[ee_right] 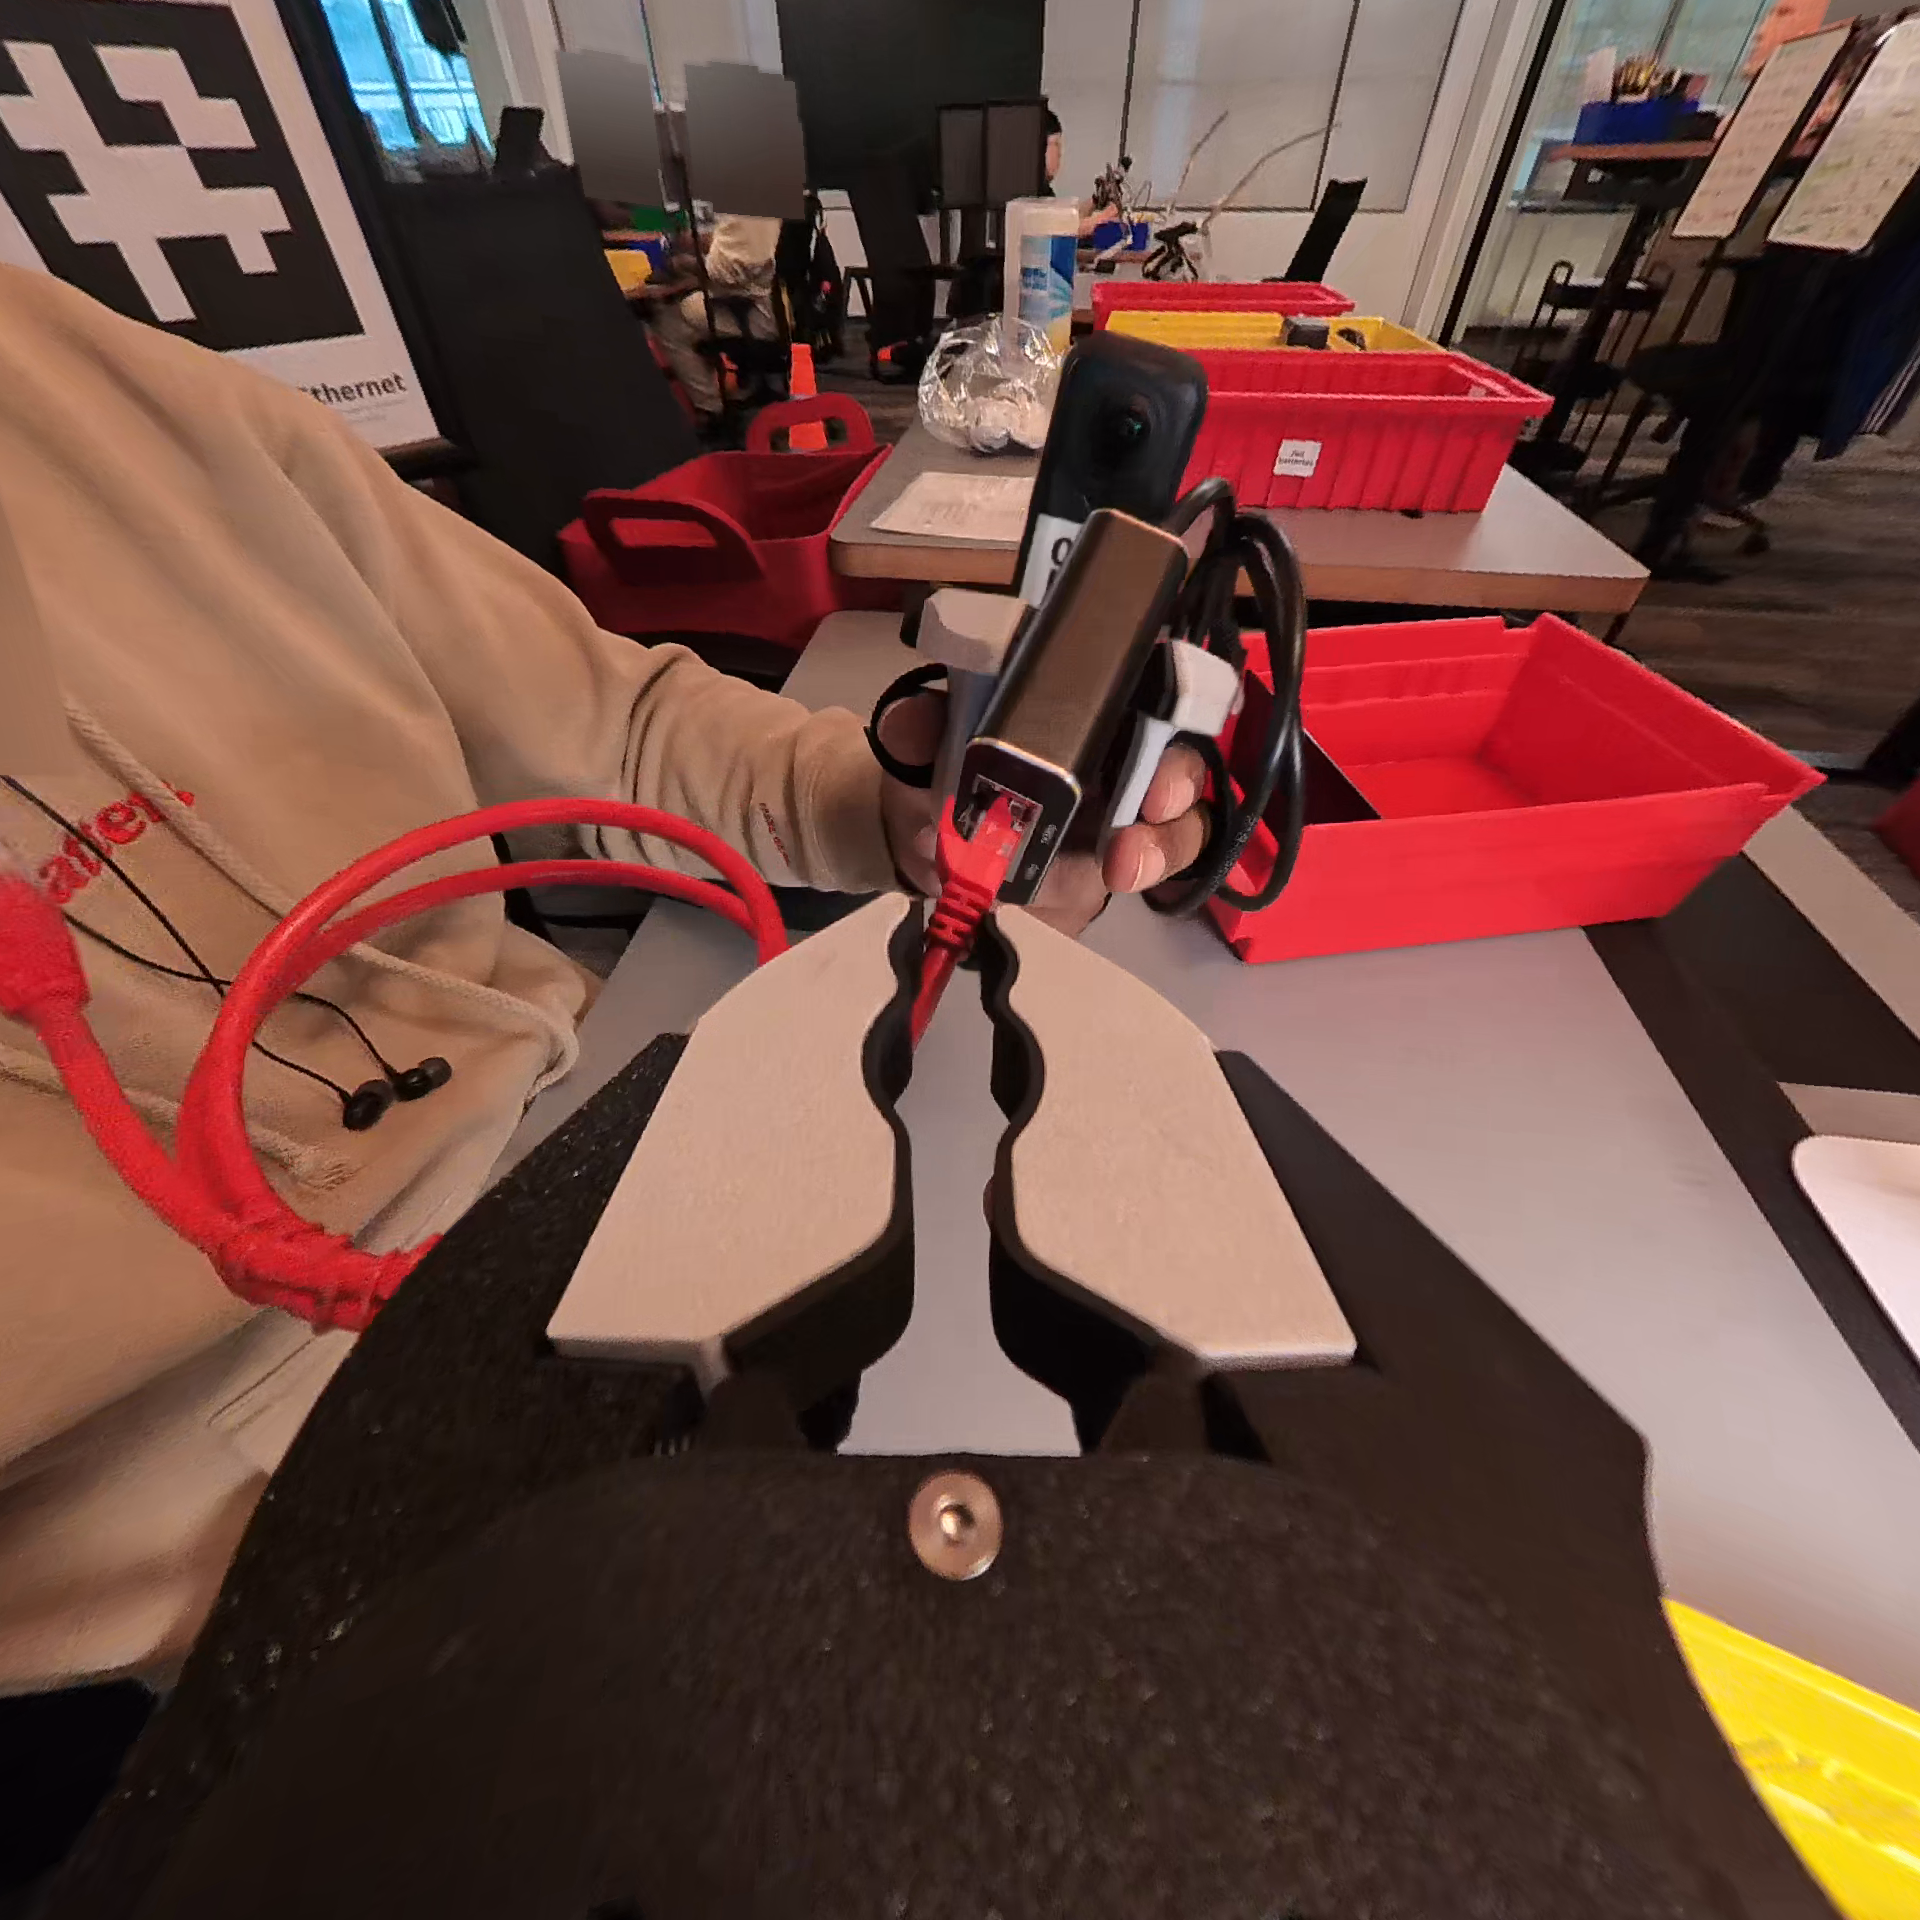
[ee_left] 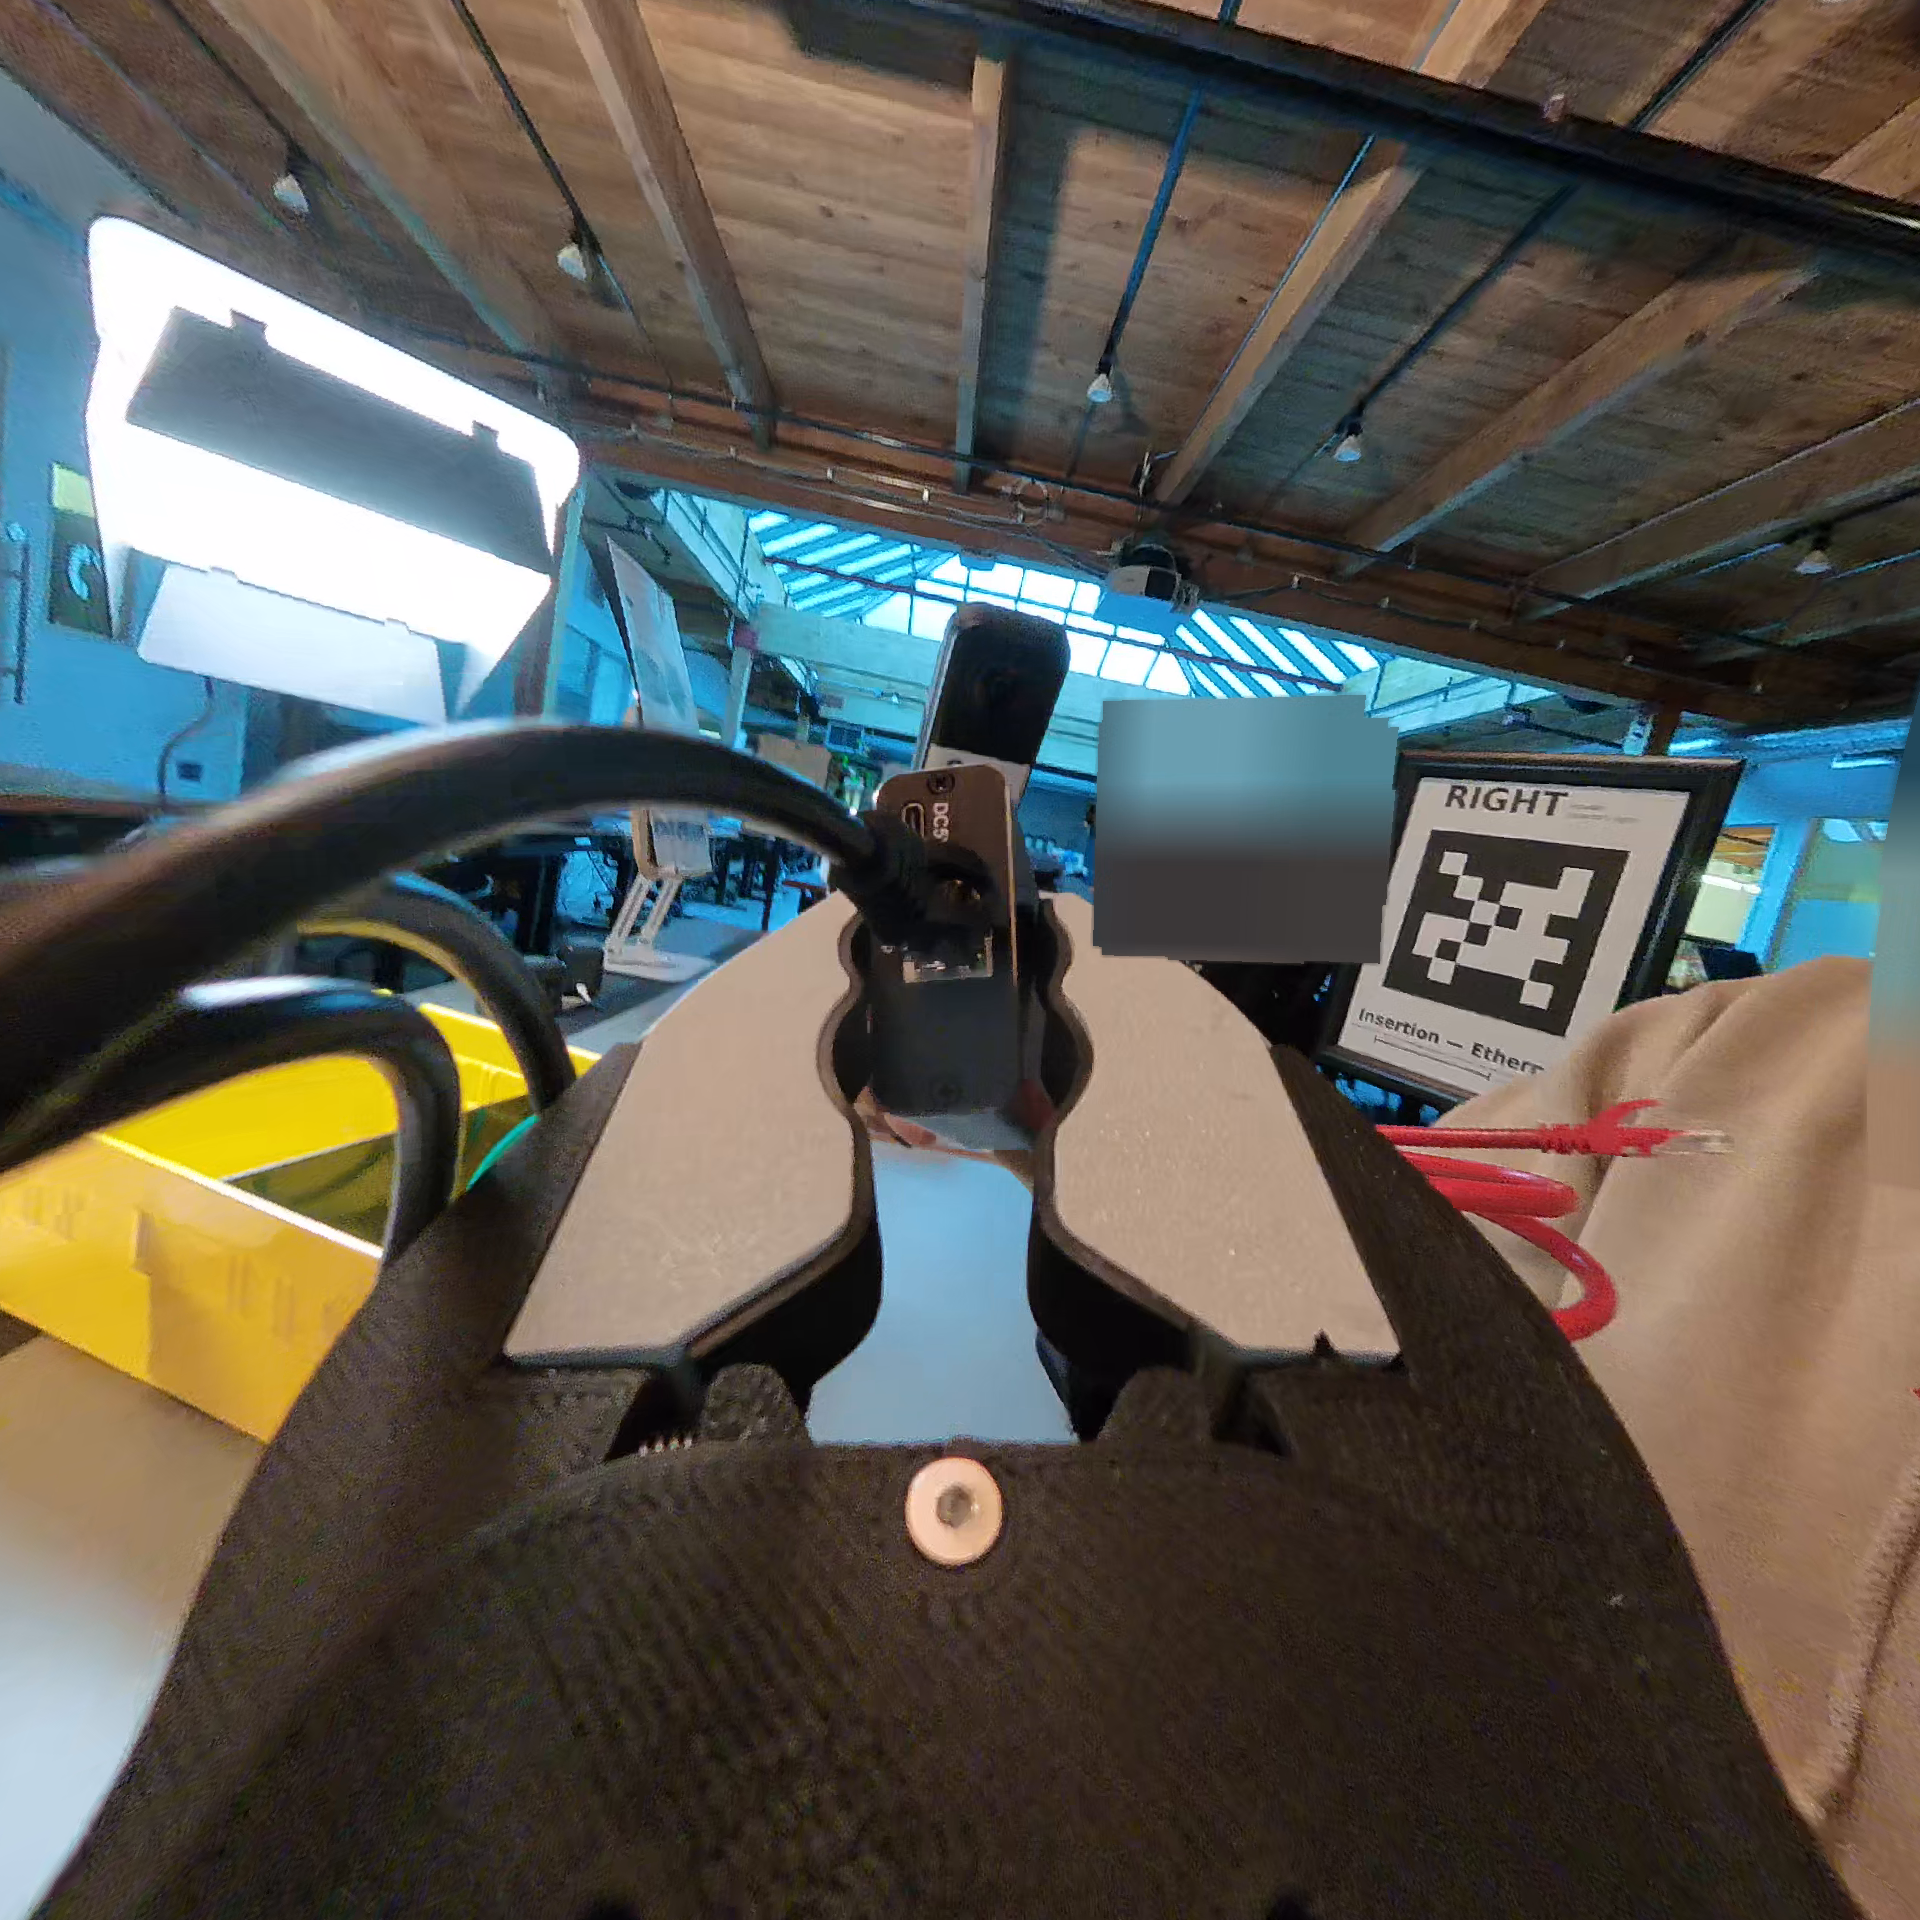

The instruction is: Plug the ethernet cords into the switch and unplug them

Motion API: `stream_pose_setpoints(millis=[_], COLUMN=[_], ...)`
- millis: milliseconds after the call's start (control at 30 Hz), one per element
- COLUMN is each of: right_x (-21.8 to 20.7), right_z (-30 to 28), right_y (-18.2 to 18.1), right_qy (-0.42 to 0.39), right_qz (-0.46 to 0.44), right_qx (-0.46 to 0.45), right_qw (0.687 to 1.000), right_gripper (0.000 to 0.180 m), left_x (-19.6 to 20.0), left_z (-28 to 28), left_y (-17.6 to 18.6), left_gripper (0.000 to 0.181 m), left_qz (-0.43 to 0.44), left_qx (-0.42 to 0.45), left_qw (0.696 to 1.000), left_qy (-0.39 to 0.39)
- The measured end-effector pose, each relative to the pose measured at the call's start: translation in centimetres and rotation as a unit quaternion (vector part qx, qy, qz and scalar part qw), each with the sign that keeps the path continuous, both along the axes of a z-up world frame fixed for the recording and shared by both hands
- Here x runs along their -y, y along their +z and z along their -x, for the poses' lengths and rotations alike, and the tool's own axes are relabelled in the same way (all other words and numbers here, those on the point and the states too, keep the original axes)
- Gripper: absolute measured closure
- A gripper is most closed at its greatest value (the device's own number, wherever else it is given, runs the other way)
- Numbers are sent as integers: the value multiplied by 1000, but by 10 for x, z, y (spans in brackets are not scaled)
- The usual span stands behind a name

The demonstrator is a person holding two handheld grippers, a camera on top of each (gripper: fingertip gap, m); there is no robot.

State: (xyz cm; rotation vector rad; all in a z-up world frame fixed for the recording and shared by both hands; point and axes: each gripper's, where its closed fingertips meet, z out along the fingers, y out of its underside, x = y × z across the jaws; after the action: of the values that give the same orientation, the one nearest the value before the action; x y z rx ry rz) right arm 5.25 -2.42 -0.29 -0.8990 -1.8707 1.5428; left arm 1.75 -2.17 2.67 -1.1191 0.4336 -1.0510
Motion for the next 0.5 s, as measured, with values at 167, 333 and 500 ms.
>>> stream_pose_setpoints(millis=[167,333,500], right_x=[-6,-9,-36], right_z=[-4,-5,-9], right_y=[0,10,67], right_qy=[-8,-19,-48], right_qz=[0,15,178], right_qx=[21,5,-169], right_qw=[1000,1000,968], right_gripper=[171,171,175], left_x=[-2,-1,8], left_z=[-9,-12,9], left_y=[-13,-11,19], left_gripper=[150,151,155], left_qz=[36,38,14], left_qx=[-75,-80,38], left_qw=[997,996,999], left_qy=[-8,-3,-4])
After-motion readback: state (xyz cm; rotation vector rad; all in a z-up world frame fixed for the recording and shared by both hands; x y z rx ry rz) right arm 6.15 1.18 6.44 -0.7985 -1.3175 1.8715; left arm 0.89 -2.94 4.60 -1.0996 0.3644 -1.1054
